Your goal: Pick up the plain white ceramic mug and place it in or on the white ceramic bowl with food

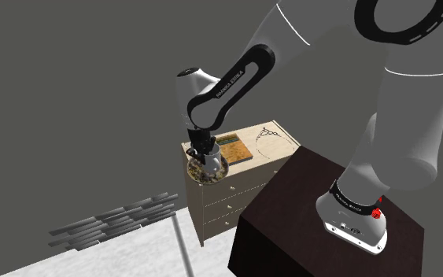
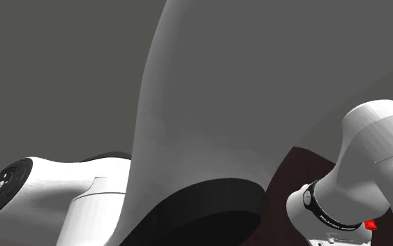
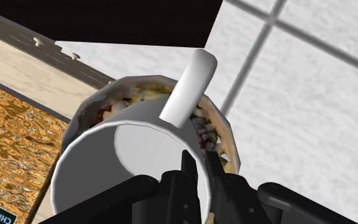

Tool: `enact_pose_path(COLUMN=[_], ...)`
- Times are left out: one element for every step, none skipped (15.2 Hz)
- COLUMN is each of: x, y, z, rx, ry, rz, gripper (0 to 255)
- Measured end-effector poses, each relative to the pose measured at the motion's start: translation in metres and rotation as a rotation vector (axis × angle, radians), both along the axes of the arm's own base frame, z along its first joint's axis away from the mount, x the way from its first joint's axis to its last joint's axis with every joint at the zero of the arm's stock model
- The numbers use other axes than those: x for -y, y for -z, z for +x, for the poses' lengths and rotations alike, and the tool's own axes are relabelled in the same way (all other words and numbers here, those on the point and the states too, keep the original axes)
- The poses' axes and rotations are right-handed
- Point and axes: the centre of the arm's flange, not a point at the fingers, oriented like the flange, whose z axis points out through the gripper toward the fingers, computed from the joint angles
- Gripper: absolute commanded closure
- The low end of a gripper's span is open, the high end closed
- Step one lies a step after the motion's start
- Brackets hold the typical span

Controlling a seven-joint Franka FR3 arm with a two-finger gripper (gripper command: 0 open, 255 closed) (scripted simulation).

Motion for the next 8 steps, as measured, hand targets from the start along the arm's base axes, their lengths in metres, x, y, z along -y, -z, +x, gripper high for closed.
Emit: enact_pose_path(x=[0.0000,-0.0001,-0.0002,-0.0004,-0.0004,-0.0004,-0.0003,-0.0003], y=[0.0006,0.0009,0.0010,0.0010,0.0010,0.0010,0.0011,0.0012], z=[0.0002,0.0003,0.0003,0.0003,0.0004,0.0003,0.0003,0.0003], rx=[0.000,0.000,0.000,0.001,0.001,0.001,0.001,0.001], ry=[0.000,0.000,0.000,0.000,0.000,0.000,0.000,0.000], rz=[0.000,0.000,0.000,0.000,0.000,0.000,0.000,0.000], gripper=[255,255,255,255,255,0,0,0])
